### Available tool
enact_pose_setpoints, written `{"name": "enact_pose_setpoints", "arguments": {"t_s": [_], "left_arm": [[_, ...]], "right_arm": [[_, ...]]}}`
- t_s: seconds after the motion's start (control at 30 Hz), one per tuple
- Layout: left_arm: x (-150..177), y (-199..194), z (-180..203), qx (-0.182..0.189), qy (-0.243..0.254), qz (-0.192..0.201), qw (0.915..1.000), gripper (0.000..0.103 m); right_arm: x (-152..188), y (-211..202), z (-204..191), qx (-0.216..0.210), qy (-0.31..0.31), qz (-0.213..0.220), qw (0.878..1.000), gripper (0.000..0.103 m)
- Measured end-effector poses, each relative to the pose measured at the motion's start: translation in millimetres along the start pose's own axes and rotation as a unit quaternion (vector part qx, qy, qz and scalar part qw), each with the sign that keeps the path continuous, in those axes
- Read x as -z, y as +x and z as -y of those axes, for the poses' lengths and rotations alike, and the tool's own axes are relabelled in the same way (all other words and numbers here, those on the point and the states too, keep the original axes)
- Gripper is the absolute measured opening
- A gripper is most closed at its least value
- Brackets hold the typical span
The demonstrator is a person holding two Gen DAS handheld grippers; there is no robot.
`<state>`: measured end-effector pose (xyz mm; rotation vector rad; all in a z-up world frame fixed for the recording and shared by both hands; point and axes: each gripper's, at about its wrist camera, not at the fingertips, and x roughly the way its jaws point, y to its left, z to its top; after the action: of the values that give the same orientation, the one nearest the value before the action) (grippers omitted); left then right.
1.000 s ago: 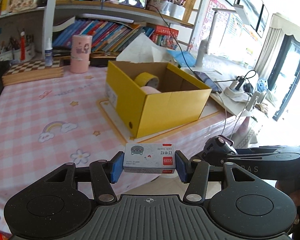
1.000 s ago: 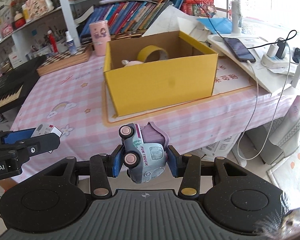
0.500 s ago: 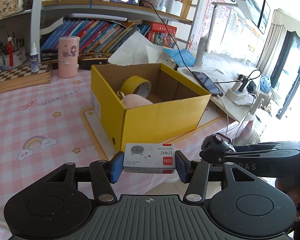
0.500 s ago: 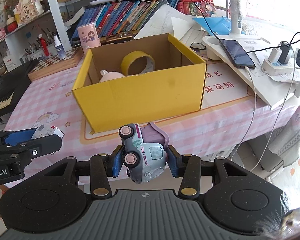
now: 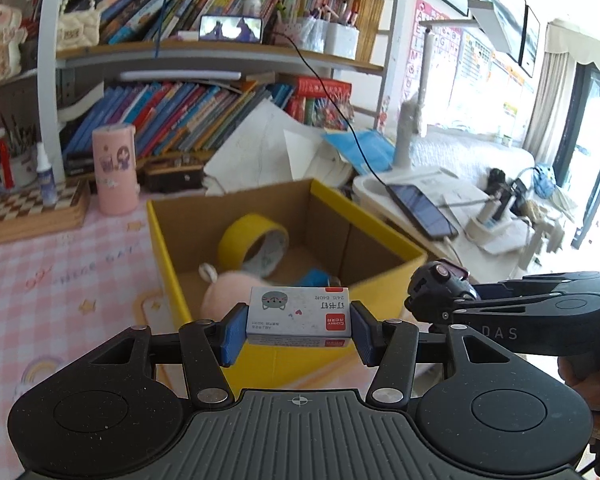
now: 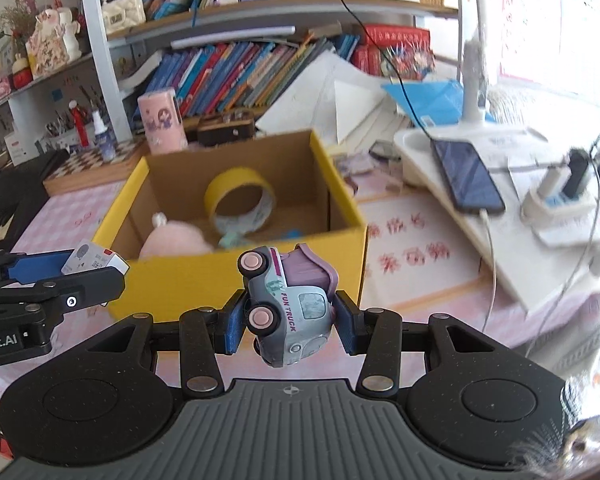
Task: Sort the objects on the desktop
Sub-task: 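Carry the staple box in the left tool and truck in the right tool over the yellow box, then open the left tool dropping the staple box while the right tool drops the truck into the box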
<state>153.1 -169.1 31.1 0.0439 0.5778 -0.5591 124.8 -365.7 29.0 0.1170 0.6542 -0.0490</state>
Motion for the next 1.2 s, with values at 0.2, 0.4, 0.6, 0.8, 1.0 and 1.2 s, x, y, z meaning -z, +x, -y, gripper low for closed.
{"name": "enact_pose_setpoints", "arguments": {"t_s": [0.2,0.4,0.6,0.8,1.0,1.2], "left_arm": [[-15,28,6,-0.026,-0.001,0.006,0.9996,0.052],[-26,58,-2,-0.066,-0.012,-0.006,0.9977,0.052],[-44,98,-21,-0.079,-0.06,-0.047,0.9939,0.052],[-57,137,-18,-0.084,-0.056,-0.088,0.991,0.052],[-54,162,-22,-0.079,-0.085,-0.128,0.985,0.053],[-54,168,-20,-0.084,-0.073,-0.147,0.9829,0.053]], "right_arm": [[-35,19,16,-0.027,-0.024,0.023,0.999,0.042],[-55,50,12,-0.066,-0.072,0.013,0.995,0.042],[-57,89,-2,-0.094,-0.144,-0.014,0.985,0.043],[-56,128,-18,-0.111,-0.228,-0.064,0.965,0.043],[-61,157,-18,-0.129,-0.218,-0.131,0.959,0.043],[-58,165,-18,-0.137,-0.203,-0.148,0.958,0.042]]}}
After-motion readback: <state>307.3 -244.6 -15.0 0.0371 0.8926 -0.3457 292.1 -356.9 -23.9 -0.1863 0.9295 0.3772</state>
